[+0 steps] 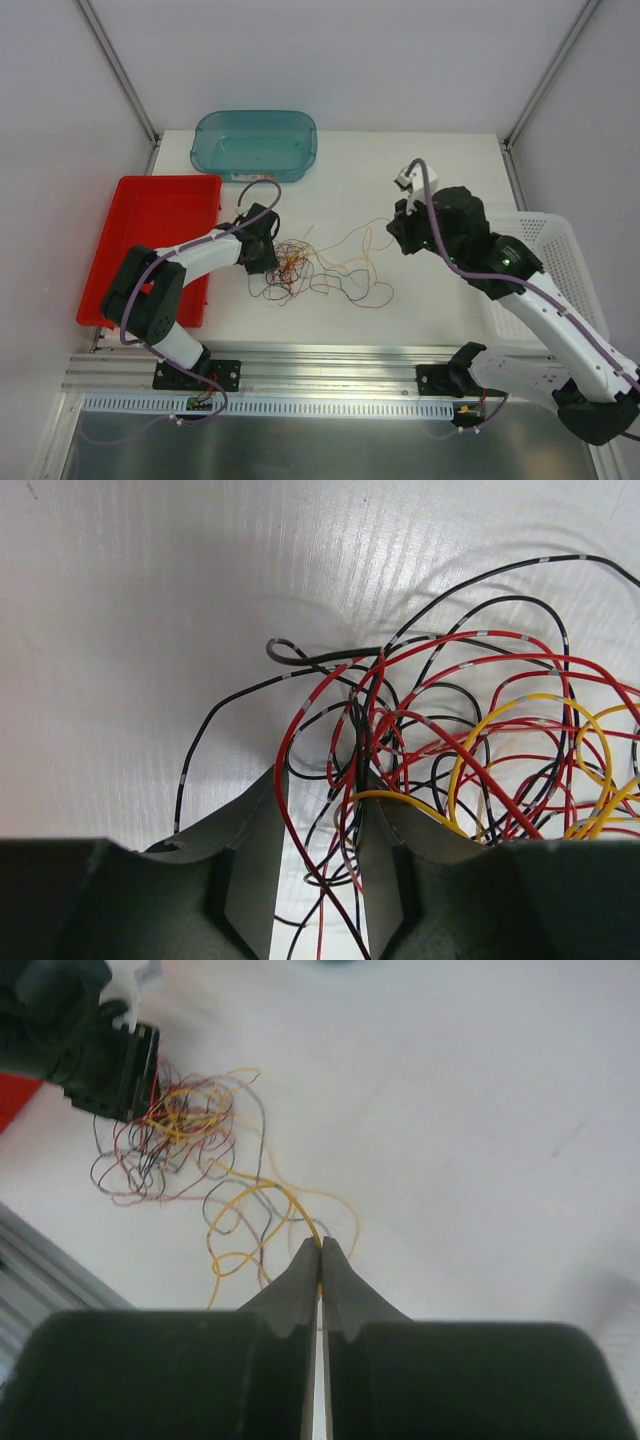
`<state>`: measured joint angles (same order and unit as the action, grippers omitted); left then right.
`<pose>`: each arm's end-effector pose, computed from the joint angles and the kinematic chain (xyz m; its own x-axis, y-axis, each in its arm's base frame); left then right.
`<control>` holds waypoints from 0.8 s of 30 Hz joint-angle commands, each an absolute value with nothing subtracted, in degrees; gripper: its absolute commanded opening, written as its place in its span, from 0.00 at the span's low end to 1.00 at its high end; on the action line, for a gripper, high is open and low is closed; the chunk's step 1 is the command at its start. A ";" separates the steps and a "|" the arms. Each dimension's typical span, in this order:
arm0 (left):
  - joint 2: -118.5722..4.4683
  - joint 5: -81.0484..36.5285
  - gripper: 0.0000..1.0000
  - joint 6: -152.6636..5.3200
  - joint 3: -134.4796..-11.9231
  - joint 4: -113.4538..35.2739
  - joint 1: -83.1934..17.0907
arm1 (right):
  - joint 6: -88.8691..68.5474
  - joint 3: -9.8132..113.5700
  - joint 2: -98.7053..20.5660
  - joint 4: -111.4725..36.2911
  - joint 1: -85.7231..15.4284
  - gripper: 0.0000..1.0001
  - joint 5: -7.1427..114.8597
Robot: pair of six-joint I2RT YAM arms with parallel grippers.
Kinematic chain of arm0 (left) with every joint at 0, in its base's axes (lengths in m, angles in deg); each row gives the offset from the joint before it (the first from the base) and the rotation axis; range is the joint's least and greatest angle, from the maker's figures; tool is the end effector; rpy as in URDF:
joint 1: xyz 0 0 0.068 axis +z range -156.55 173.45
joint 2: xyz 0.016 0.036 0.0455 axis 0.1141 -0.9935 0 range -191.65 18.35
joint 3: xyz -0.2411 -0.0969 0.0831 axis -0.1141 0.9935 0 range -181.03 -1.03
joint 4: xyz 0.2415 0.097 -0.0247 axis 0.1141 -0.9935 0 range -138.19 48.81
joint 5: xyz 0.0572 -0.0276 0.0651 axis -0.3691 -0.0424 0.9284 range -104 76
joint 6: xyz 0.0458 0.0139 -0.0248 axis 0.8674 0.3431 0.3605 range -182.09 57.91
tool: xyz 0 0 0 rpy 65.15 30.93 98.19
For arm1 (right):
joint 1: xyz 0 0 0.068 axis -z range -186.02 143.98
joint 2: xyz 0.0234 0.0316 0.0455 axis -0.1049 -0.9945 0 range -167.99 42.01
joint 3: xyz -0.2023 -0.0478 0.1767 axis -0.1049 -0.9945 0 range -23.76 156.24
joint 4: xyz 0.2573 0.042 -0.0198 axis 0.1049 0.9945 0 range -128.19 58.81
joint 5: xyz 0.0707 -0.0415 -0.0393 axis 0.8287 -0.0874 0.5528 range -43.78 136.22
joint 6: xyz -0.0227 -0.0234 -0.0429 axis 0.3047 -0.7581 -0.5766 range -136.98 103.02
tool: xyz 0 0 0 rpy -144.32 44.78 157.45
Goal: Untangle the cables
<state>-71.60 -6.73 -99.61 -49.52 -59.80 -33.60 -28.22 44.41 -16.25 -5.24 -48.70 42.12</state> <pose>0.2671 -0.1313 0.1655 -0.8527 -0.2430 -0.4625 -0.1569 0.9635 -0.2169 0.1582 0.1425 0.3964 -0.1597 -0.4119 -0.8971 -0.6719 0.7111 -0.2069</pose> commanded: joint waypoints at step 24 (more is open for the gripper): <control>-67.26 -4.24 0.38 -98.13 -49.11 -62.46 -33.18 | -33.85 70.29 -4.39 6.64 -42.06 0.01 15.72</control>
<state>-70.33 -3.47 -98.74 -49.02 -61.23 -33.49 -32.29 69.39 -2.89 6.22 -42.31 18.30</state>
